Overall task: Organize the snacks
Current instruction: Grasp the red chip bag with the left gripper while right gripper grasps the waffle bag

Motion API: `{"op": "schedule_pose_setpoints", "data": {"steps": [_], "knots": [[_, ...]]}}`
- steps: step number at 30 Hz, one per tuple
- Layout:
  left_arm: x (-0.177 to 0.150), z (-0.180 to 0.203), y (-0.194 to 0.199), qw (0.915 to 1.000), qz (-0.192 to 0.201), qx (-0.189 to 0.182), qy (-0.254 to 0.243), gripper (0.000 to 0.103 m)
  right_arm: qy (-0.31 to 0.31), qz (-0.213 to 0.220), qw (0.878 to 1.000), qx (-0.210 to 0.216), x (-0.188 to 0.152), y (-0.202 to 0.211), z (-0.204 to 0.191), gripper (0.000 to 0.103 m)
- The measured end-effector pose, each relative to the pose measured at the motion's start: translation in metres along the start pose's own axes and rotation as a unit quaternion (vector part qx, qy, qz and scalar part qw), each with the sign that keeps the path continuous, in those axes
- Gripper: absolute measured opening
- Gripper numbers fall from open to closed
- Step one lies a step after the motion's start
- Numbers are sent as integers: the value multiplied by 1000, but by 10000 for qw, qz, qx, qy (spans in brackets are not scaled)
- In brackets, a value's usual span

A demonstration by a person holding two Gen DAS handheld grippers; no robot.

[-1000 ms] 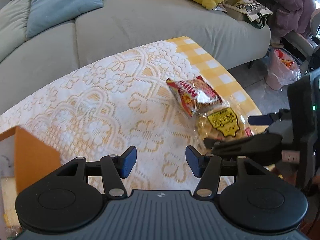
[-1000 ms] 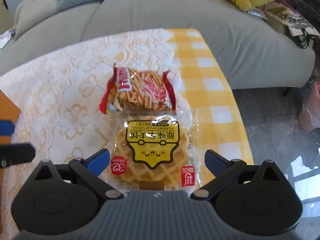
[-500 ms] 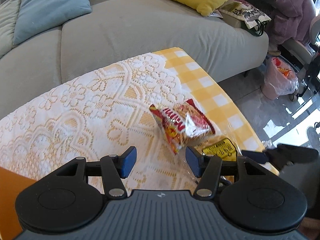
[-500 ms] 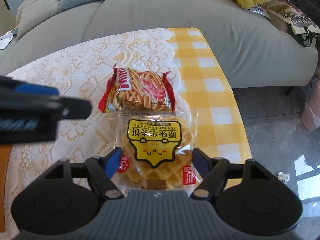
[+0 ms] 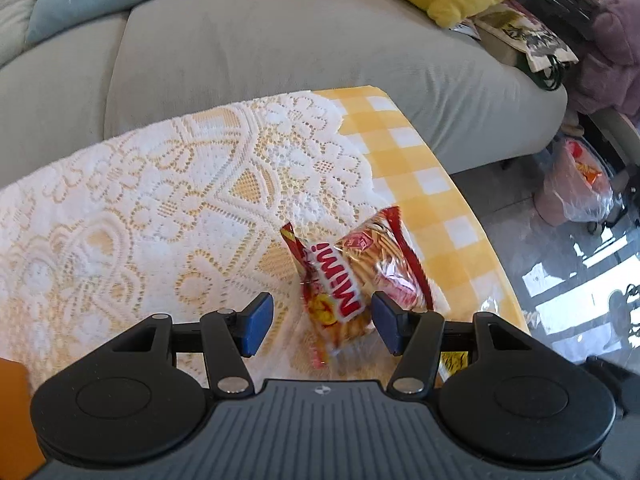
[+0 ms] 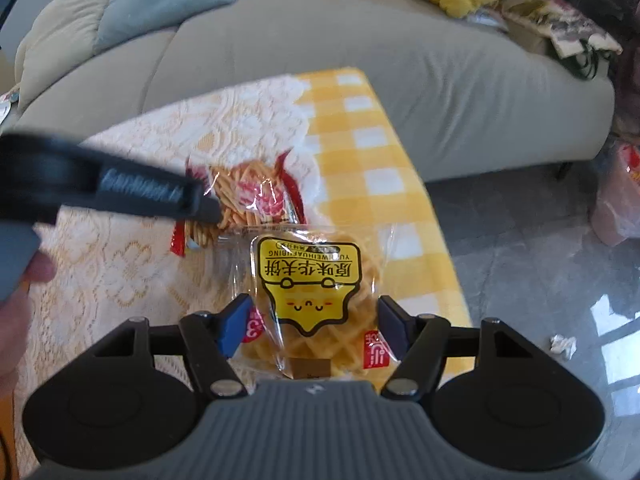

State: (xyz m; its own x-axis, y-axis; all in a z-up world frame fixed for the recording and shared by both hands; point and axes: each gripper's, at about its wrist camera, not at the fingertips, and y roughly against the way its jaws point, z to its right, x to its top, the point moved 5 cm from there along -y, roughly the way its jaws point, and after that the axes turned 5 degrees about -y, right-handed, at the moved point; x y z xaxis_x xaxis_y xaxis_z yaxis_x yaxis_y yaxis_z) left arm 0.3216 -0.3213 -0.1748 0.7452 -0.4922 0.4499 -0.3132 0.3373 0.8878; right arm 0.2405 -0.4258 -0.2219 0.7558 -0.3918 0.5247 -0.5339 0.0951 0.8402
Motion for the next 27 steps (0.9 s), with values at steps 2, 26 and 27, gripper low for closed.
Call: {"op": "schedule_pose_setpoints", "data": {"steps": [2,26,27], "knots": [[1,2,-5,10000,-33,-33,5,67,101,20,9999,-25,0,-1,-3,67],[4,13,7,9974,281,328,-579,34,63,35,10000,64,2,0,-2,66],[3,11,11,9975,283,311,-563,33,66,46,9999,71,3,0,-2,66]]}}
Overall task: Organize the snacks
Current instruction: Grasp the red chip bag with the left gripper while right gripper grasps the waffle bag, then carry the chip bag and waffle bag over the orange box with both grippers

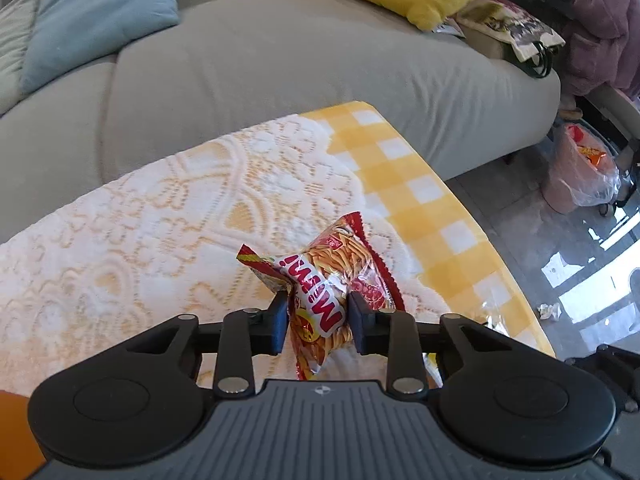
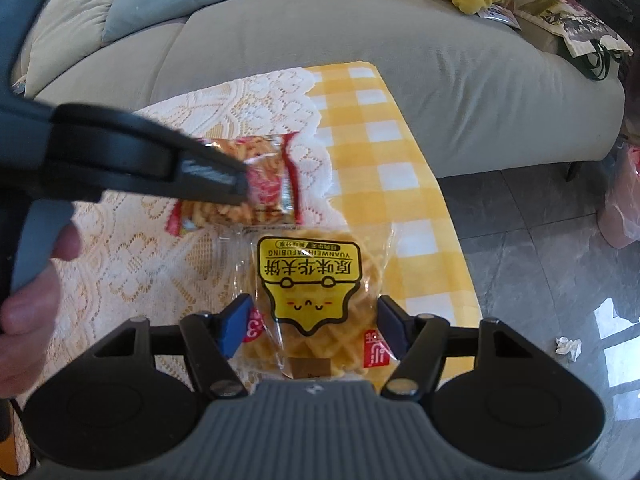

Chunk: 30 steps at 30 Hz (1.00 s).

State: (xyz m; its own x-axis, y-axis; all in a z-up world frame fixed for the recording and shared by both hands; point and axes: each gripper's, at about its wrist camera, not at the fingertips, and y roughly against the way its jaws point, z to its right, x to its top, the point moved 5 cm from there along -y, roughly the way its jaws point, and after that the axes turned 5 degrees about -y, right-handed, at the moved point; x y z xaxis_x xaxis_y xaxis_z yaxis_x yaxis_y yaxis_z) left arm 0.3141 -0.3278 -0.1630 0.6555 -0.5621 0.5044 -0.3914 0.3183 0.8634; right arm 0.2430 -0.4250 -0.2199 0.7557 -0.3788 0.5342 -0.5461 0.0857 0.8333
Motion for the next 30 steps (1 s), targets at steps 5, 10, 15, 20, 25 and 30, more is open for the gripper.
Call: {"op": "schedule_pose_setpoints", "data": {"steps": [5,10,15,20,25,30], "knots": [[-10,-15,34,9998,181,51,27,31,-34,117,9999,104,3,7,0,65],[-31,-32,66,9993,143,331,115,29,132,162,9991,367,1,14,-10,64],[-60,-48,97,9984,106,448,329,26,264,314,9981,468,-3,26,-18,63],[-99,-56,121,9966,-47,614,545,26,210,162,9949,973,-21,42,-29,63],[-136,-54,134,9949,-274,681,686,25,757,-145,9904,1152,-49,50,-65,63],[-161,-59,155,9931,-269,639,945,25,1422,-612,9849,771,-82,34,-84,63]]}}
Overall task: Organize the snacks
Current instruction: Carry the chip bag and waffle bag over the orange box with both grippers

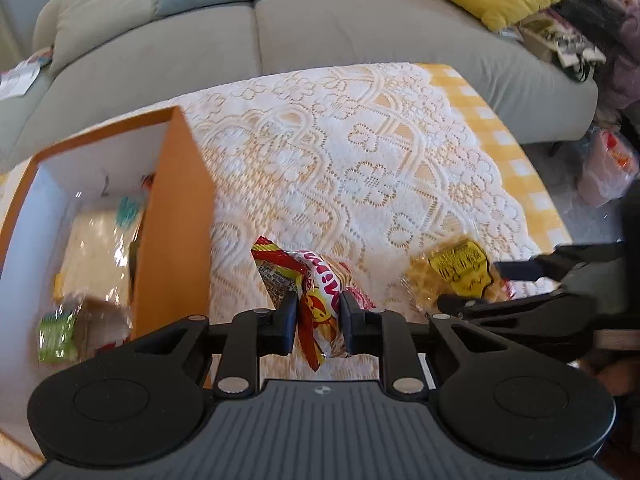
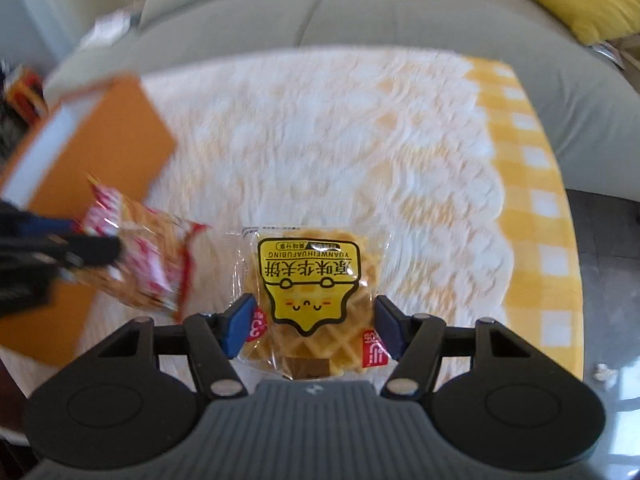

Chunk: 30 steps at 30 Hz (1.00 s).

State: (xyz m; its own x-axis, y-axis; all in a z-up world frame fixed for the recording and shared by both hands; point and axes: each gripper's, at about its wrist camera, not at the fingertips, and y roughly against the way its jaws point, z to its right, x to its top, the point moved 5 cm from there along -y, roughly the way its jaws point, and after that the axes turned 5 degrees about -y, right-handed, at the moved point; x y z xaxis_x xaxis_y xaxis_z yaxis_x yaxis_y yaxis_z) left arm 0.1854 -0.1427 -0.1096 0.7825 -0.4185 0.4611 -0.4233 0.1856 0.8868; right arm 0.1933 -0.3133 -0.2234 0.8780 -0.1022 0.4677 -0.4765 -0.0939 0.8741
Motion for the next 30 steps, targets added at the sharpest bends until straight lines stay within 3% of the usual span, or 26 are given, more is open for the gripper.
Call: {"op": "schedule_pose_setpoints", "data": {"steps": [11,14,19,30], "knots": [[-19,-21,58,9980,508,-89,368,25,-263,330,9959,-798,-28,17,40,62],[-25,-29,74,9969,648,-82,432,25,-94,443,9940,-992,-34,30,41,61],[-34,-53,91,9956,728,20,593,25,-177,819,9954,-463,-34,64,11,61],[-54,-139,129,9844,1098,566,1256,25,692,1638,9824,568,8,129,-126,61]]}}
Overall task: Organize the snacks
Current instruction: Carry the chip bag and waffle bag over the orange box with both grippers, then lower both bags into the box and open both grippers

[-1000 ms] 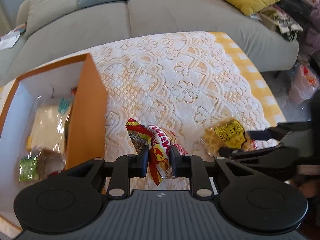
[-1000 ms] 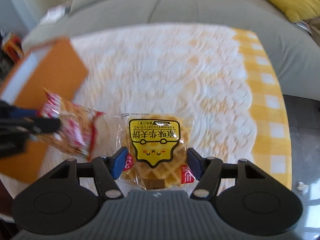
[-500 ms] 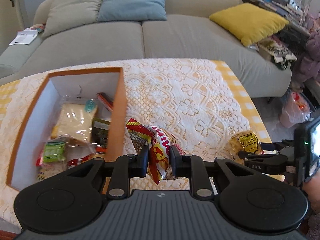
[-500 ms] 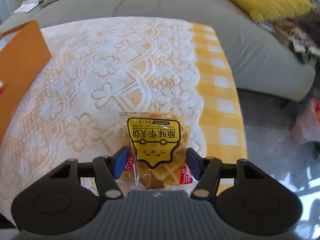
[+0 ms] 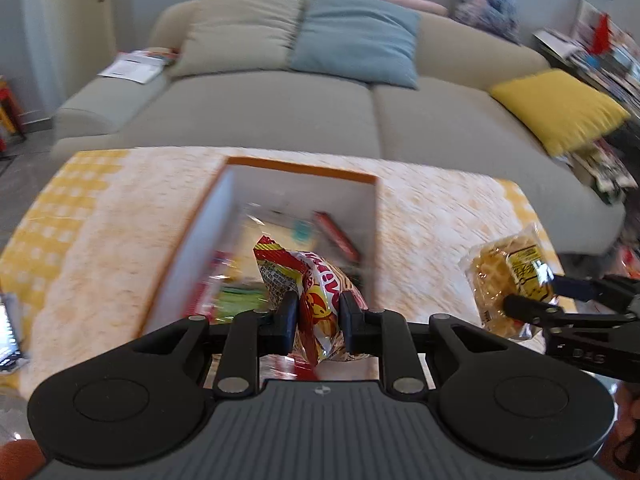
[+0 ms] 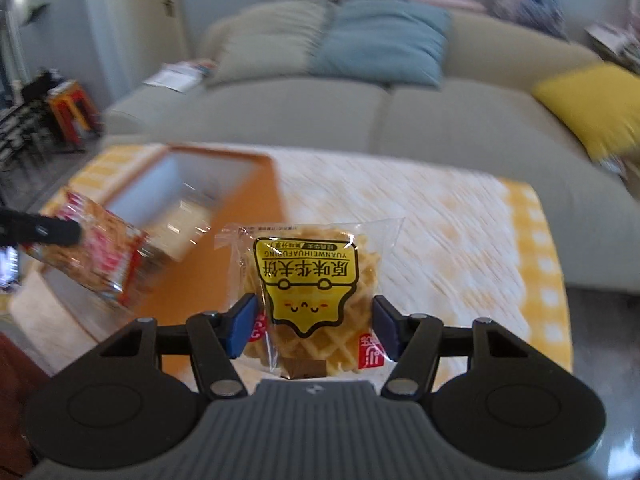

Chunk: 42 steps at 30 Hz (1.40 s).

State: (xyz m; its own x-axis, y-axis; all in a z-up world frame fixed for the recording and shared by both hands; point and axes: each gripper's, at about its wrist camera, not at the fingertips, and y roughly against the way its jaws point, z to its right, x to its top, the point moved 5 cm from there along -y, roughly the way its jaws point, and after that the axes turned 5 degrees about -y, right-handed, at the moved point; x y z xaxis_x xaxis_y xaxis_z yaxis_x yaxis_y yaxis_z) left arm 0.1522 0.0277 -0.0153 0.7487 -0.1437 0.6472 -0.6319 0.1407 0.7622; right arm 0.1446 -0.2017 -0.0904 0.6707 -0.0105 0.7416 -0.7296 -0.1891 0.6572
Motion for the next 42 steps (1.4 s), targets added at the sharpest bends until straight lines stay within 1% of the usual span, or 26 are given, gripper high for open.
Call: {"op": "schedule_pose_setpoints", "data": {"steps": [2,6,9,13,17,20,25,27,32,35,38,42], "knots": [[1,-14,0,9999,3,111,80,25,185,41,9997,182,13,-2,-25,61],[5,-38,-7,9994,-48,217,251,25,517,-42,9977,426,30,-16,-64,61],[6,-55,-14,9991,-104,279,315,25,765,-144,9958,482,36,-28,-89,60],[7,-69,-28,9989,-237,276,308,25,992,-315,9935,456,39,-46,-109,60],[7,-76,-48,9983,-449,185,331,25,1105,-485,9918,431,41,-64,-121,60],[7,-83,-61,9978,-544,199,335,25,1177,-592,9905,384,45,-82,-127,60],[8,-91,-84,9961,-713,96,512,25,1360,-785,9873,252,48,-110,-131,60],[9,-90,-92,9959,-751,77,507,25,1447,-874,9854,208,47,-122,-132,60],[23,-89,-106,9969,-636,-27,467,25,1746,-852,9809,107,53,-143,-138,60],[32,-89,-116,9971,-655,88,370,25,1929,-917,9768,139,56,-157,-142,60],[40,-92,-126,9976,-577,27,379,25,2175,-1004,9707,173,54,-167,-146,60],[47,-92,-140,9979,-548,84,321,23,2466,-1181,9618,127,47,-186,-146,60]]}}
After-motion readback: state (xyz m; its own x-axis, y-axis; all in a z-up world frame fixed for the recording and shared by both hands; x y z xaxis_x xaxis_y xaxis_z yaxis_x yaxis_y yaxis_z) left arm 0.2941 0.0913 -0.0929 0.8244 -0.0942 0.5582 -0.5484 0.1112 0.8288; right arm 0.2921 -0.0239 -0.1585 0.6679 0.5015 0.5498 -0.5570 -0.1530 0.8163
